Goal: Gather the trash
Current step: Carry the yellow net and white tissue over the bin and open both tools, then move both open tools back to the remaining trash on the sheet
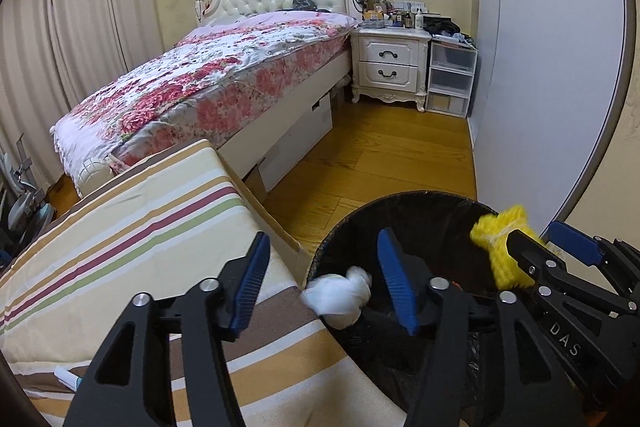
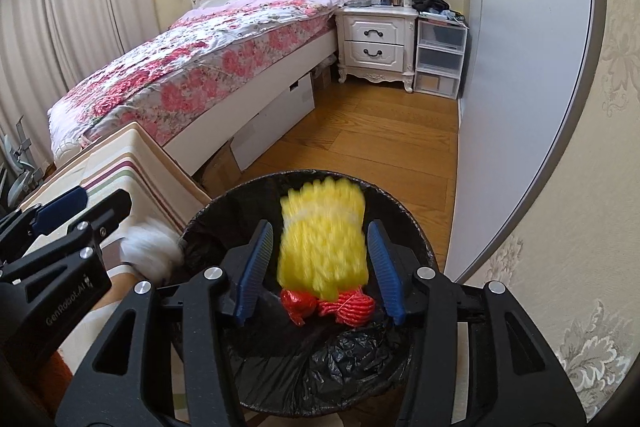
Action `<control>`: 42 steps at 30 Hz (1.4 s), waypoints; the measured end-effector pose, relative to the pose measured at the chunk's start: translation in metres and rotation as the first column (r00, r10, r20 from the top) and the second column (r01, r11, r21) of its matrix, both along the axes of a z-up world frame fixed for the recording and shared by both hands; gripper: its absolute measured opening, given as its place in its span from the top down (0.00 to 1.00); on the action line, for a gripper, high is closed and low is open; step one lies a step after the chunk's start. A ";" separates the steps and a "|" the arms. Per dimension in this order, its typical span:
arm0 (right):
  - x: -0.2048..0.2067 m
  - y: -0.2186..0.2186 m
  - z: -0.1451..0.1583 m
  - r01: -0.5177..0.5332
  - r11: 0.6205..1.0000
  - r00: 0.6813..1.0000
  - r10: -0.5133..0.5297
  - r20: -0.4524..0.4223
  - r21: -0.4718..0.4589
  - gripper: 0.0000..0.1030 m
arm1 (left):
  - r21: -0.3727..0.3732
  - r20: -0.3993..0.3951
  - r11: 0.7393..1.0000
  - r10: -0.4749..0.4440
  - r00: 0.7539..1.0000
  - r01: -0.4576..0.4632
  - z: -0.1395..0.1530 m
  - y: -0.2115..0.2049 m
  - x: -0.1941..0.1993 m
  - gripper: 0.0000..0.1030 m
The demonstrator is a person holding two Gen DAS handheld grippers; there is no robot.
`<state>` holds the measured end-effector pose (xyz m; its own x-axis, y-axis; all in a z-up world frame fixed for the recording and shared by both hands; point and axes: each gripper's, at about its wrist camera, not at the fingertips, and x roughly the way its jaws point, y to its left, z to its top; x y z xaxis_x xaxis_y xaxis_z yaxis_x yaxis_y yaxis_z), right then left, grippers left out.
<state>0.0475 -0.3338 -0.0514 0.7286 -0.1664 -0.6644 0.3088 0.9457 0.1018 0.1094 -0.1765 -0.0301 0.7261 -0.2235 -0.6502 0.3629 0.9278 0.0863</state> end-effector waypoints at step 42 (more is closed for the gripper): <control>-0.045 0.121 0.034 -0.231 0.971 0.972 0.233 0.028 -0.069 0.44 | -0.006 0.010 0.945 0.327 0.945 -0.327 0.023 0.190 -0.082 0.29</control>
<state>0.0029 -0.2127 -0.0172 0.7753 -0.0318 -0.6308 0.0777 0.9959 0.0454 0.0271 0.0136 -0.0069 0.7667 0.0243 -0.6415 0.0391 0.9957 0.0844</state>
